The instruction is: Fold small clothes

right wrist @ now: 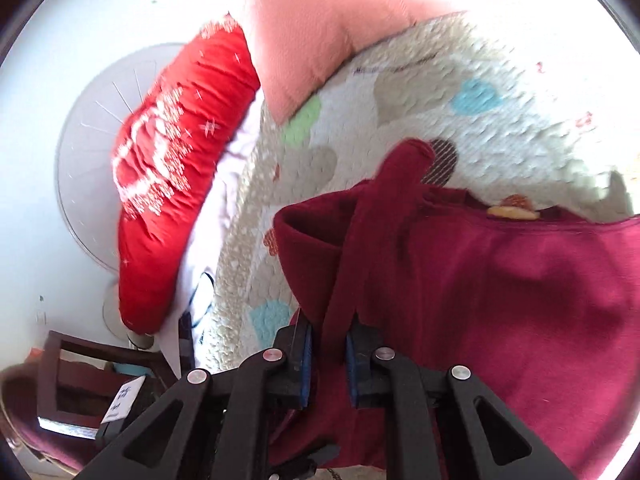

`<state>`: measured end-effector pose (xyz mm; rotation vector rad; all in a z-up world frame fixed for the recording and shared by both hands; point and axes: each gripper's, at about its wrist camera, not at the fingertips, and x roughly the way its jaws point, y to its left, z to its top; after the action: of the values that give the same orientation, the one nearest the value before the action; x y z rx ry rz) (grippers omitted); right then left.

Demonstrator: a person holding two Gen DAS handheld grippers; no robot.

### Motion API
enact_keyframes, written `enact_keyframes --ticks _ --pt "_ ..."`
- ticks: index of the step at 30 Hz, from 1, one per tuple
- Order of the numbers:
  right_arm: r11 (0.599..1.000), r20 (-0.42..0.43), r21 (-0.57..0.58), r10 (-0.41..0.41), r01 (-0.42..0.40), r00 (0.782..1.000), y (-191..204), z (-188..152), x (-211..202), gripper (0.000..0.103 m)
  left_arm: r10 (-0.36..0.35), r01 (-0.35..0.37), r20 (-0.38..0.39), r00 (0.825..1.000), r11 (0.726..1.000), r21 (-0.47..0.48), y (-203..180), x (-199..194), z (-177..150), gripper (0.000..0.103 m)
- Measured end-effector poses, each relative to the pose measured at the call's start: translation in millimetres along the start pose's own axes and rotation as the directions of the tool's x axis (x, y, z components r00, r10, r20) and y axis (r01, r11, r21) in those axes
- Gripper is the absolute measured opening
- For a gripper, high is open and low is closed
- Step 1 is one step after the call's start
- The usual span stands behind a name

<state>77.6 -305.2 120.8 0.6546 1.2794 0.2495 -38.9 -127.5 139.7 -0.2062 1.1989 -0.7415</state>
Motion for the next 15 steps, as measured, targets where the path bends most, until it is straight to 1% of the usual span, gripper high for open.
enact_keyframes --ticks 3,6,8,10,13,15 --pt "1.0 0.044 0.006 -0.019 0.018 0.999 -16 -7 -39 0.013 -0.057 0.057 0.003 0.998 0.997 0.054 -41 0 4 0.038" --pt "0.996 0.073 0.028 -0.086 0.084 0.994 -45 -14 -71 0.013 -0.111 0.114 -0.035 0.993 0.988 0.105 -86 23 5 0.038" --pt "0.99 0.082 0.079 -0.127 0.12 0.989 -75 -20 -85 0.012 -0.135 0.143 -0.072 0.988 0.981 0.129 -108 43 3 0.038" --pt "0.978 0.076 0.121 -0.179 0.169 0.981 -102 -25 -90 0.012 -0.146 0.166 -0.126 0.981 0.973 0.162 -129 69 0 0.038" --pt "0.946 0.031 0.167 -0.287 0.279 0.957 -141 -34 -85 0.012 -0.144 0.186 -0.214 0.966 0.965 0.187 -150 108 -8 0.038" --pt "0.931 -0.008 0.224 -0.295 0.289 0.956 -169 -40 -73 0.012 -0.108 0.167 -0.269 0.957 0.963 0.209 -157 133 -15 0.038"
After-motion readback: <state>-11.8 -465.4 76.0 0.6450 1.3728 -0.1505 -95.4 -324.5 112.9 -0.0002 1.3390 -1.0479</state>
